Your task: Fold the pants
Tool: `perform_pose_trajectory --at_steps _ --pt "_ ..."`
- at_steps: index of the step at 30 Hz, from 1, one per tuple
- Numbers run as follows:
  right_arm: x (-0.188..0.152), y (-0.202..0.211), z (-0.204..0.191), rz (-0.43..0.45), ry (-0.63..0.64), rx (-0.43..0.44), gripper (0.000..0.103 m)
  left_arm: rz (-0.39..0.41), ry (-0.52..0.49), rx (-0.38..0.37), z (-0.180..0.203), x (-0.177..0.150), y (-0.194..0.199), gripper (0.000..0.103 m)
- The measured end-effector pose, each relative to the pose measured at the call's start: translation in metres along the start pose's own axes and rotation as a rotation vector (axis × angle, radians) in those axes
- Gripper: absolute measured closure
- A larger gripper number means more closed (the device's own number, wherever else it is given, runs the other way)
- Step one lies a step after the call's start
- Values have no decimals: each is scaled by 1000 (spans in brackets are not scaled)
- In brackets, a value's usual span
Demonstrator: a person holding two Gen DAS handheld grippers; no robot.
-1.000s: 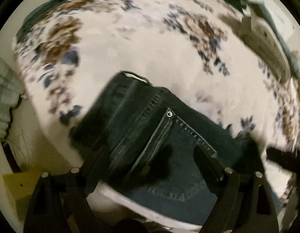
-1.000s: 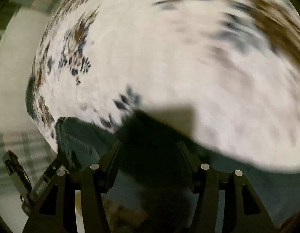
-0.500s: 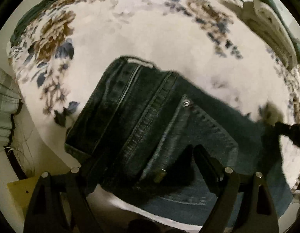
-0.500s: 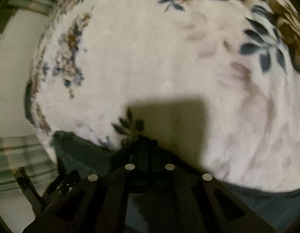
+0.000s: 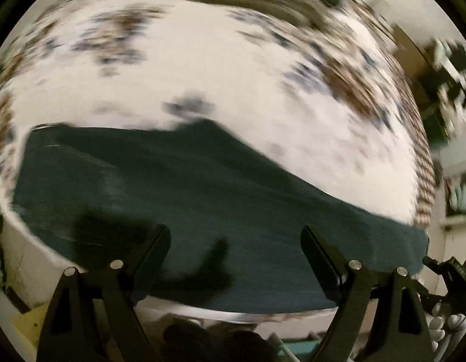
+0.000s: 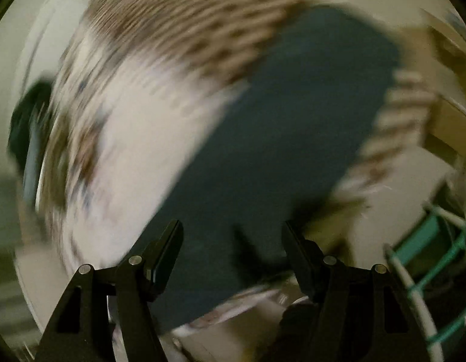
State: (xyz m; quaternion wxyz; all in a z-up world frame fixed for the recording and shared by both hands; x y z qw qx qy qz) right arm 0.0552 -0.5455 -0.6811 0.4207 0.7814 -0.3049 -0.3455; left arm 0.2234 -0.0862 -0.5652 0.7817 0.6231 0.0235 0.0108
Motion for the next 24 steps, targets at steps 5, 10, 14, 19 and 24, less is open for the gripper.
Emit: perform_pose_trajectory --at_steps 5,10,14,19,24 --pt "56 36 100 98 -102 153 34 -75 -109 -25 97 -4 -55 15" --pt "91 37 125 185 -149 219 35 -143 -195 40 146 -16 -103 15" --pt "118 36 118 246 -133 136 50 -156 -233 132 158 -13 -126 15" --pt "134 45 104 271 -43 27 95 -139 -244 178 165 -9 -132 11" --pt "119 88 79 382 71 98 96 -136 -233 166 170 -10 -136 11"
Point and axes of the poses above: each gripper's, at about its wrist camera, not at the fingertips, and y roughly against the way its jaws point, z to its right, x to its top, the point moved 4 cm from there along -y, roughly the way its jaws point, and after that the axes turned 14 degrees about -z, right-handed, at the moved point
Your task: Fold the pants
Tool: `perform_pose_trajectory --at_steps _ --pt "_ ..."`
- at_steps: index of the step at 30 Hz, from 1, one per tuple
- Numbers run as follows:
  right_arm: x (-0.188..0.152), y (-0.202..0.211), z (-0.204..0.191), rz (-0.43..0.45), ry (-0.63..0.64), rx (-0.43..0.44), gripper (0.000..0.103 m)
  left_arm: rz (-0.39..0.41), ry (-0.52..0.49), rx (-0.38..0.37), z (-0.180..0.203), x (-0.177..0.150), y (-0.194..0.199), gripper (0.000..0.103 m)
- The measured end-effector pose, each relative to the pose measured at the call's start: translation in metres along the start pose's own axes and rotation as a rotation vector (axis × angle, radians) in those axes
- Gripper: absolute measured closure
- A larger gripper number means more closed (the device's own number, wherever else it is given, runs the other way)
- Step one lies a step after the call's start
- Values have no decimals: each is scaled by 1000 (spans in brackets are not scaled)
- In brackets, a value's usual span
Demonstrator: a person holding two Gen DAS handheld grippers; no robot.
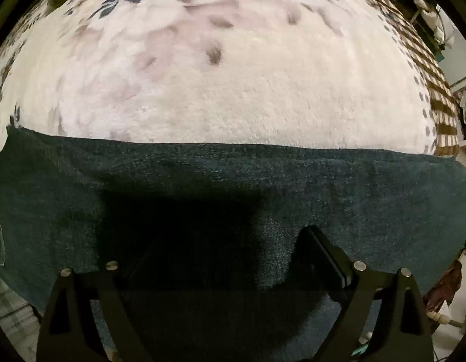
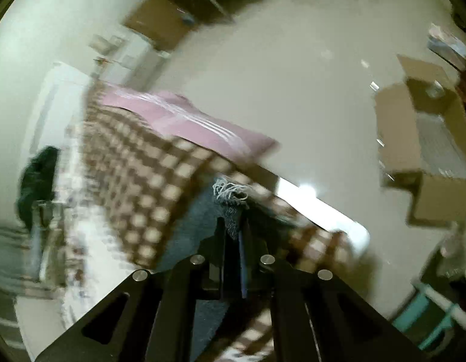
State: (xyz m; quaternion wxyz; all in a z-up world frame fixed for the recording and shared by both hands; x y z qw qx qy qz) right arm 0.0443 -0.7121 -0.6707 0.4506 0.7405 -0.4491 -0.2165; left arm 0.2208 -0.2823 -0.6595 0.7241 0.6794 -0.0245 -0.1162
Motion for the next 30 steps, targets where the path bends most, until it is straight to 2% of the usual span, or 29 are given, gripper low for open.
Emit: perform_pose_trajectory --at_steps 3,5,7,9,10,12,13,14,16,19,25,30 --pt "1 17 -16 48 69 59 96 4 9 -17 4 1 0 11" --pt "5 11 -16 42 90 43 96 8 12 -23 1 0 -1 11" --pt "11 -16 5 -32 33 31 96 11 10 -19 1 0 -1 11" --pt "12 -46 41 -171 -88 -34 87 14 -2 -5 5 1 -2 10" --pt "10 -48 52 -187 -131 -6 85 14 -5 -4 -1 0 0 9" --pt "4 -36 61 -158 -185 60 70 13 -11 -6 -2 -1 -1 7" --pt "0 -29 60 -151 -190 79 69 14 -15 -18 -1 0 -1 1" --pt "-4 -26 60 -148 -200 110 68 15 -17 -26 1 1 -3 0" --pt "-11 -30 59 -178 -217 160 68 18 -12 -4 3 2 -7 0" --pt "-20 -56 61 -252 -249 191 67 32 9 28 7 2 -10 0" --pt "-19 -73 55 -215 -273 394 65 73 24 36 16 -2 -13 0" --pt "-23 -85 57 -233 -285 466 65 83 16 31 13 -1 -14 0"
Point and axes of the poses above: each gripper's, at about its wrist camera, not at the fingertips, and y roughly against the way its jaws point, z to its right, x to its top, the point moved 4 cm from there along -y, roughly the way its jaws point, and after that the axes turned 14 degrees about -z, right-handed, at the moved point
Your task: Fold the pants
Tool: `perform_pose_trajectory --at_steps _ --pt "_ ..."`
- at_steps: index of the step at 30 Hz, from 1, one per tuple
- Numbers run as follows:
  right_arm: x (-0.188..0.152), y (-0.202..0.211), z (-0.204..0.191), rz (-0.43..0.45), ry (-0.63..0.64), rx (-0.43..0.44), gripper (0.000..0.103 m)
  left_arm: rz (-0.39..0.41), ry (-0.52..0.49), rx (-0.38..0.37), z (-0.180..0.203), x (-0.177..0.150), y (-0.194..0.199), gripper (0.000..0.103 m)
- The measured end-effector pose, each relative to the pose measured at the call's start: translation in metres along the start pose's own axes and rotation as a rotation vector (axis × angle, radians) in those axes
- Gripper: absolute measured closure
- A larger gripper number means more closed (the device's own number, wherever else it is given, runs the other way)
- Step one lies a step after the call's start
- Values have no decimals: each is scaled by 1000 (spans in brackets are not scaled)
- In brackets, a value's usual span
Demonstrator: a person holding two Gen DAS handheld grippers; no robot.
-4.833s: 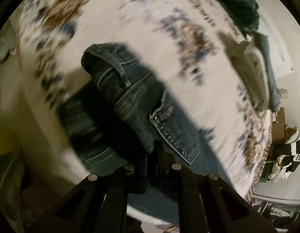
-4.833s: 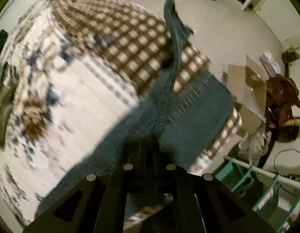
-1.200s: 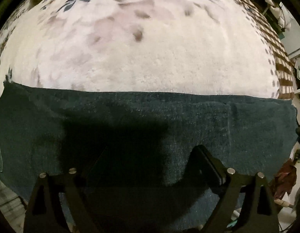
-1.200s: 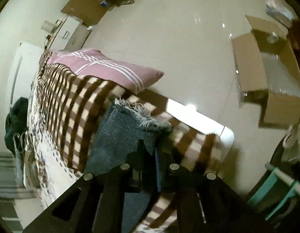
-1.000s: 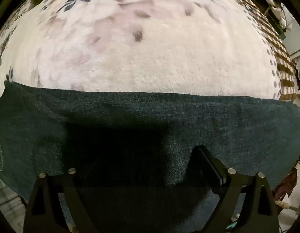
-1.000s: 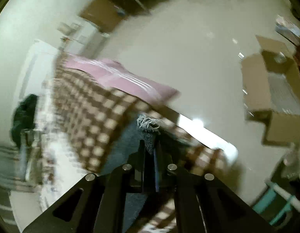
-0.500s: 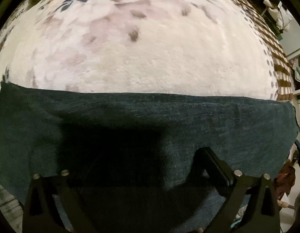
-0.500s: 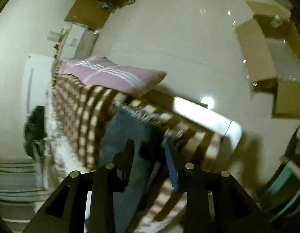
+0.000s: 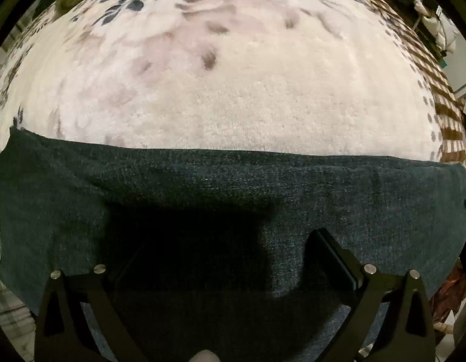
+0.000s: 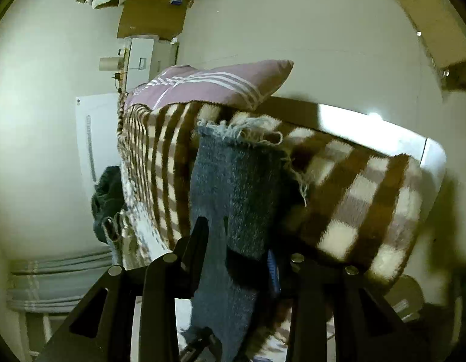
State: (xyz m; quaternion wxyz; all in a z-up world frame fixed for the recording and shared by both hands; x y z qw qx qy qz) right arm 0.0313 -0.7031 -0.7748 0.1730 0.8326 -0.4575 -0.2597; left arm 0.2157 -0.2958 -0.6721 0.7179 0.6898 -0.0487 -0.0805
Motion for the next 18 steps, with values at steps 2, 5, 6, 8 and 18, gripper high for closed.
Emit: perform_pose_trajectory --at_steps 2,5,6,8,18 --pt "8 -4 2 -7 -3 43 65 5 7 0 -8 -1 0 0" --pt "22 -11 -15 1 69 77 65 6 21 2 -8 0 1 0" --pt "26 -17 -23 2 95 70 66 7 23 4 -8 0 1 0" --pt "30 -29 -32 23 116 -33 85 9 23 10 -8 3 4 0" --pt "-24 6 -87 141 191 -133 94 50 74 -163 -28 -2 46 0"
Point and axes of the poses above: each gripper's, at about its wrist camera, not at the fingertips, and y roughly against the way its jaws point, z to its right, x to its top, the point moved 4 cm from there along -y, roughly the way its jaws point, and after that the axes turned 14 degrees about -z, right-handed, at the moved point
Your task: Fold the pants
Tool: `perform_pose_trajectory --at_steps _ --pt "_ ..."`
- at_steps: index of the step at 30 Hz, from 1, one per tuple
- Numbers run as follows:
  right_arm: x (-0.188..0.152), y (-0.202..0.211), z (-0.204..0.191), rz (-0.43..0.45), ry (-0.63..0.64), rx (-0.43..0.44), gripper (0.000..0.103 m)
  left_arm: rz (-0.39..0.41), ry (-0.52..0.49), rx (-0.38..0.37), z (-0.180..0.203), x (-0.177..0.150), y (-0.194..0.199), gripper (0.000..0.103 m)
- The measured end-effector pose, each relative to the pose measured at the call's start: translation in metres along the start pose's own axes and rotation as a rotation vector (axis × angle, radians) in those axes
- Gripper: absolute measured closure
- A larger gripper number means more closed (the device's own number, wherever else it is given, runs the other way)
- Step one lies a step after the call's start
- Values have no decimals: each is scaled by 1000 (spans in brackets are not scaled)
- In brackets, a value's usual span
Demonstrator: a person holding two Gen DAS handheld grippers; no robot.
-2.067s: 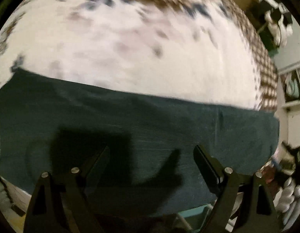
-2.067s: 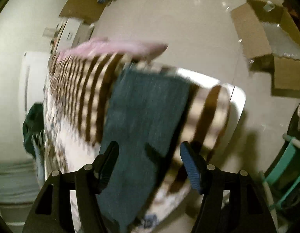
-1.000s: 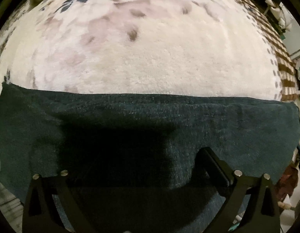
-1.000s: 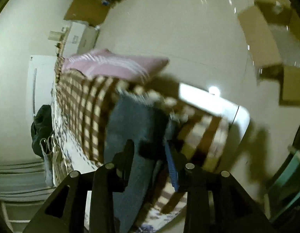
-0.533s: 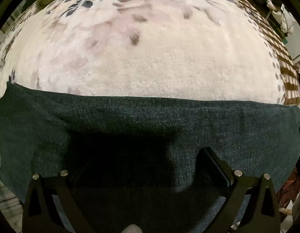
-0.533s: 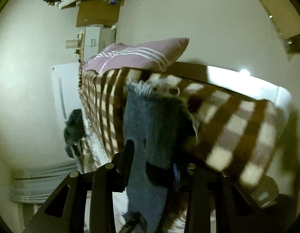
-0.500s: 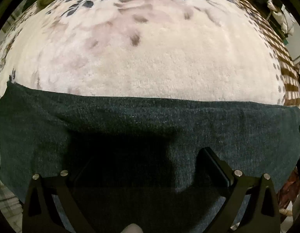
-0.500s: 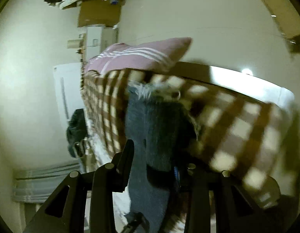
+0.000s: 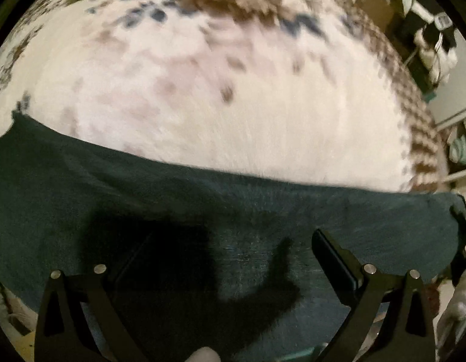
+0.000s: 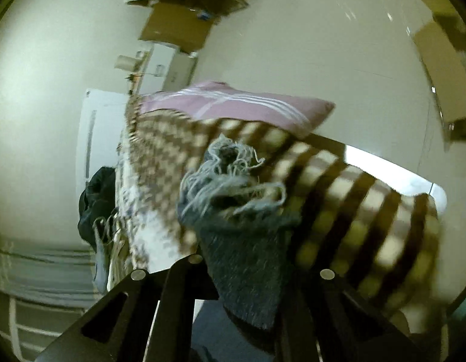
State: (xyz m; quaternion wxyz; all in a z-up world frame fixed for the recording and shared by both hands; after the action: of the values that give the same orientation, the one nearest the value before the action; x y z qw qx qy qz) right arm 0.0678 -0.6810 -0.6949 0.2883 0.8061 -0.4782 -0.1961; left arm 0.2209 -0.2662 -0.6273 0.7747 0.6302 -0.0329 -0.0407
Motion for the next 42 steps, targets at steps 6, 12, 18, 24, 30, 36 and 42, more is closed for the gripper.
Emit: perform_pose_trajectory --at_steps 6,12,18,24,30,36,42 --pt "-59 23 -103 0 189 -11 94 91 73 -66 -51 -13 66 0" --pt "-176 -39 -199 -120 383 -38 94 120 183 -64 -144 -39 111 0" --pt "-305 -162 -206 -313 498 -136 94 108 291 3 -249 -71 121 0" --pt "-400 -267 -176 -426 598 -308 93 120 380 19 -315 -93 119 0" --pt "-440 -299 -175 -400 615 -427 56 100 430 23 -352 -107 106 0" --pt "-457 -294 -196 -642 537 -228 44 89 479 5 -367 -109 109 0" --pt "-393 -228 -180 -451 650 -503 41 114 449 -18 -348 -90 111 0"
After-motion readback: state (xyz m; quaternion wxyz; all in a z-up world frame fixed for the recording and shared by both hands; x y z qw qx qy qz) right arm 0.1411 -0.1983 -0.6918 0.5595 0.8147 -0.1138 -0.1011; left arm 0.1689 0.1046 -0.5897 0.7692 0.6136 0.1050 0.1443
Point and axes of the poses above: each gripper's, at about its wrist camera, not at the fingertips, and y roughly against the way its jaws point, z to its right, x to its top, the point moved 4 cm from there along -y, roughly the way its jaws point, and after that the axes turned 14 degrees about -z, right-handed, at the moved point
